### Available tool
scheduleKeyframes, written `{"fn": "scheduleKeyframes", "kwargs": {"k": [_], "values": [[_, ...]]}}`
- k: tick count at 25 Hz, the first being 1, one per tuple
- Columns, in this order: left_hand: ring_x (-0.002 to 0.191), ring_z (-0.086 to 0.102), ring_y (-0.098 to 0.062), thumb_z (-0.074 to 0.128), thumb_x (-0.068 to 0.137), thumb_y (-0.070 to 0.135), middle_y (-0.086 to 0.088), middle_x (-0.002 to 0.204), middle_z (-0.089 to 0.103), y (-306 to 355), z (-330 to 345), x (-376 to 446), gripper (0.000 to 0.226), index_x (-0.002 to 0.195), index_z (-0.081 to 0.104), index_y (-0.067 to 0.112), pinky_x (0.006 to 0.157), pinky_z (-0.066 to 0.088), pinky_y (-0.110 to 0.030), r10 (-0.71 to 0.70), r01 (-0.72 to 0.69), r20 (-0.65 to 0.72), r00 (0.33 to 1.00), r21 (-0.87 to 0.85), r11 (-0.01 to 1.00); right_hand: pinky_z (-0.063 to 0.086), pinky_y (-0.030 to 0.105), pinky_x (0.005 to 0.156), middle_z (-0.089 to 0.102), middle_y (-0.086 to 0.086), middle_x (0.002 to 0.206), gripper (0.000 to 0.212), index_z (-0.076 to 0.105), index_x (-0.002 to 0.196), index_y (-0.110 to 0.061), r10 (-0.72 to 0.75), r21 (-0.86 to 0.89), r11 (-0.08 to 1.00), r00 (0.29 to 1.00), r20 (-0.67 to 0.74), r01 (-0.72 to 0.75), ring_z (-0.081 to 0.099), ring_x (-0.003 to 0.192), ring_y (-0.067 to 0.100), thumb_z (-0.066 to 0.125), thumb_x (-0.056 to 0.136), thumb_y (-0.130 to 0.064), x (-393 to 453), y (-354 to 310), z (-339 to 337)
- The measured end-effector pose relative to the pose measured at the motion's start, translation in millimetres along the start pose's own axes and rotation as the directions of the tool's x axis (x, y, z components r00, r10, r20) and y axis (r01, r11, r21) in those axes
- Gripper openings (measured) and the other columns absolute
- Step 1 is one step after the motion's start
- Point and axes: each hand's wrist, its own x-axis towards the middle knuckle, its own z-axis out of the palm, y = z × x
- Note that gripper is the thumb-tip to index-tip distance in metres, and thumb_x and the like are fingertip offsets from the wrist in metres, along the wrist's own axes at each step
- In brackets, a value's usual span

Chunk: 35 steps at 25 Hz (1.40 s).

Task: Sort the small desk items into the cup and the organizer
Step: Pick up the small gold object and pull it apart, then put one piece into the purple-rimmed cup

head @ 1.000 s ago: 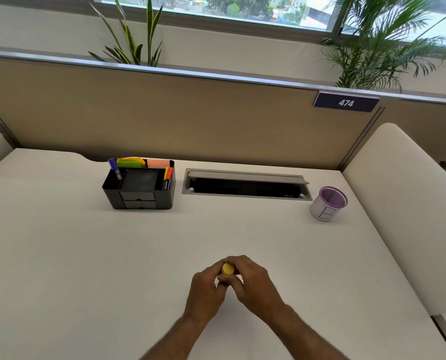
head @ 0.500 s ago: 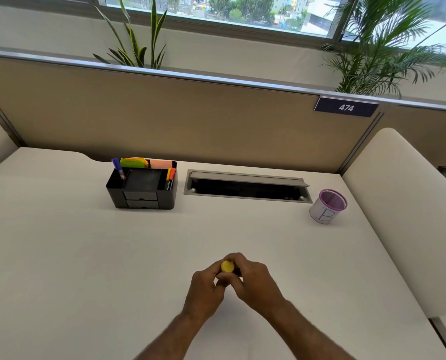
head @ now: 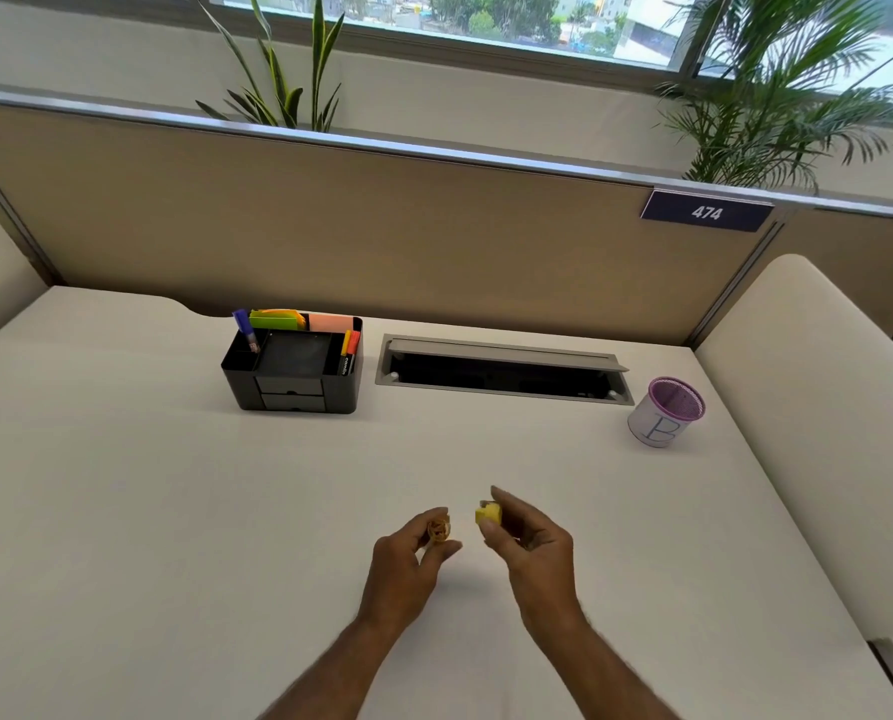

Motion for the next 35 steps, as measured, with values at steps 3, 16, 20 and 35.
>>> {"fn": "scheduleKeyframes", "kwargs": {"k": [3,16,20,35], "values": [[0.099,0.066,-0.002,0.080,0.080,0.020,0.012,0.105,0.071,-5.1,-4.1,0.8,0.038,0.116,0.068,0.021,0.080,0.047,-0.004,-0.037,0.037,-0.031,0.999,0.015,0.999,0.059,0.030,0.077,0.079,-0.001,0.093,0.033,0.076,0.092,-0.022,0.048,-0.127,0.991,0.999,-0.010,-0.049,0.075,0.087,0.019,0.083,0.073,0.003,0.6,6.9,0.2],[0.089,0.067,-0.003,0.079,0.082,0.024,0.013,0.089,0.072,-11.0,-11.4,3.1,0.021,0.100,0.069,0.027,0.067,0.047,-0.006,-0.046,0.048,-0.019,0.999,0.094,0.994,0.023,0.037,0.116,0.067,-0.014,0.127,0.057,0.049,0.141,-0.025,-0.022,-0.749,0.641,0.979,0.204,0.170,0.034,0.140,0.017,0.072,0.089,-0.030,-6.4,77.5,-3.2],[0.091,0.067,-0.004,0.079,0.082,0.025,0.010,0.092,0.074,-10.9,-7.9,3.2,0.021,0.101,0.069,0.026,0.076,0.055,-0.021,-0.050,0.049,0.008,0.999,0.093,0.994,0.010,0.032,0.118,0.057,-0.016,0.139,0.065,0.038,0.147,-0.025,0.016,-0.798,0.569,0.967,0.253,0.199,0.018,0.148,0.015,0.068,0.090,-0.035,-4.1,81.3,-5.3],[0.092,0.070,0.000,0.090,0.065,0.022,0.019,0.095,0.074,41.3,46.9,39.0,0.047,0.109,0.073,0.028,0.079,0.055,-0.012,-0.017,0.038,0.115,0.993,-0.181,0.983,0.059,0.032,0.079,0.073,-0.021,0.097,0.046,0.068,0.095,-0.039,-0.167,-0.492,0.858,0.986,0.005,0.148,0.070,0.089,0.007,0.078,0.076,0.001,24.3,16.8,-16.1]]}}
